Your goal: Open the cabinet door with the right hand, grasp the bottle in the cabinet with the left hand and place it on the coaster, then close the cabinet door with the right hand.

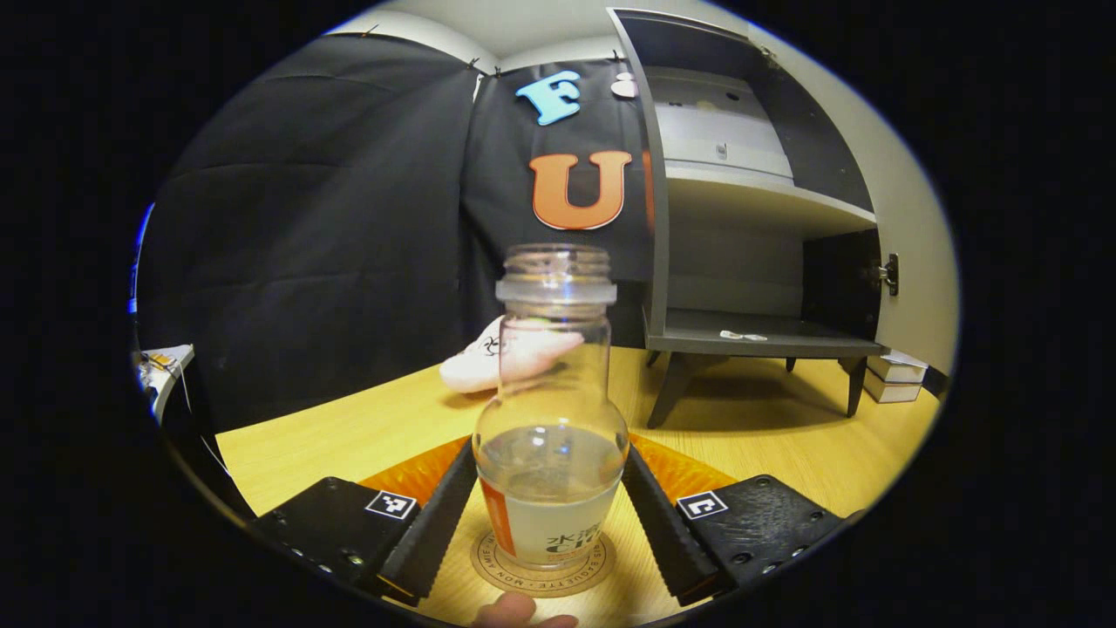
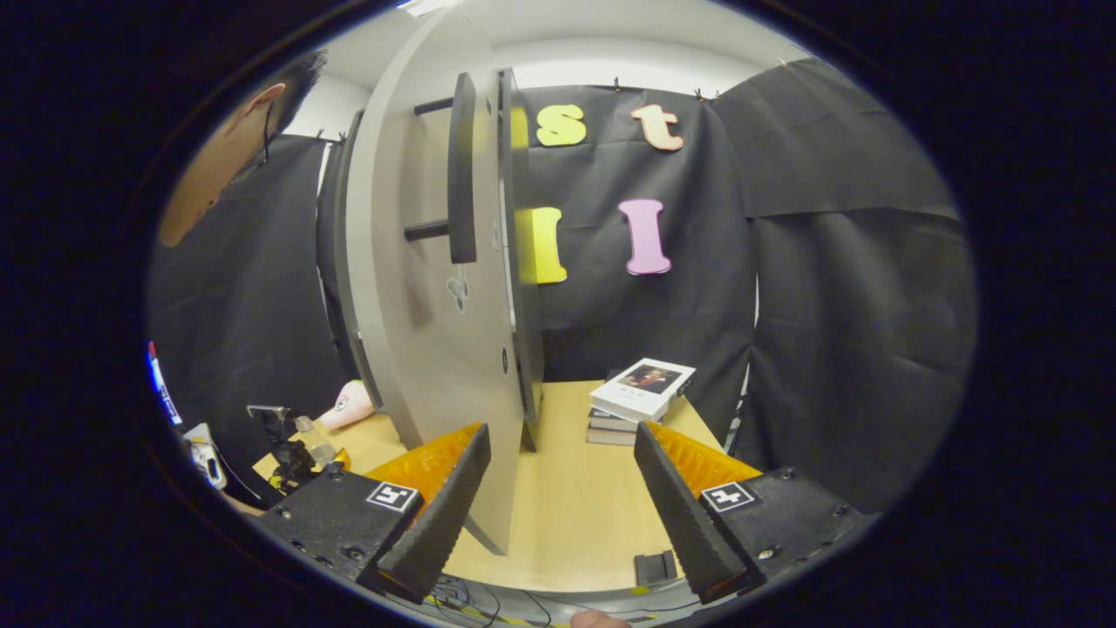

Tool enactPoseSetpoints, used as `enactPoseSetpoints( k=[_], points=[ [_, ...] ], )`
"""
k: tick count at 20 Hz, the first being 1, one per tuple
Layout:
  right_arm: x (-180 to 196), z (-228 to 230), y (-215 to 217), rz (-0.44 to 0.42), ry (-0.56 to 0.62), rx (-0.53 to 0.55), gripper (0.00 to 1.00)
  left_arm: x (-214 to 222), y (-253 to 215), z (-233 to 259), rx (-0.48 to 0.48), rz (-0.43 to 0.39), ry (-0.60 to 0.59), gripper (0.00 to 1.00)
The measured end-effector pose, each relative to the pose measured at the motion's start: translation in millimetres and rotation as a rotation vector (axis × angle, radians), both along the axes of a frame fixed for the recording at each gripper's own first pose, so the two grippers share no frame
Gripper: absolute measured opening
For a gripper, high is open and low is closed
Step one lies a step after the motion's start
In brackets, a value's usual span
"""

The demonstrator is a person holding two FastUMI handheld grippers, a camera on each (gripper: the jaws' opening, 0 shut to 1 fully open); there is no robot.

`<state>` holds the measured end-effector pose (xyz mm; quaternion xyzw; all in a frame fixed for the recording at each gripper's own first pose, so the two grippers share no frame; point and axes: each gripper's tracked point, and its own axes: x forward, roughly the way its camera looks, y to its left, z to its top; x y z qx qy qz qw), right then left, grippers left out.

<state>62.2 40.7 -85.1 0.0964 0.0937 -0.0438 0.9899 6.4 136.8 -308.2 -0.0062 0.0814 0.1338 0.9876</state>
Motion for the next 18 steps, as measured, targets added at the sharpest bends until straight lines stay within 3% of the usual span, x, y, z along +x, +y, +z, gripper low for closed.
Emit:
enactPoseSetpoints(
  k=[1, 8, 11, 15, 18],
  points=[
    [3, -2, 1, 0.003, 0.009, 0.001, 1.0, 0, -1, 4, 0.016, -0.008, -0.006, 0.95],
    [22, 2, 3, 0.01, 0.014, -0.011, 1.0, -14, -3, 50, 0.123, -0.033, -0.098, 0.96],
    [24, 12, 0, 0.01, 0.009, -0.024, 1.0, -34, -7, 122, 0.275, -0.052, -0.225, 0.96],
    [28, 16, -7, 0.017, 0.01, -0.073, 1.0, -75, -52, 237, 0.42, -0.167, -0.397, 0.96],
    [24, 39, -16, 0.023, -0.004, -0.097, 1.0, -110, -124, 333, 0.356, -0.327, -0.538, 0.95]
  ],
)
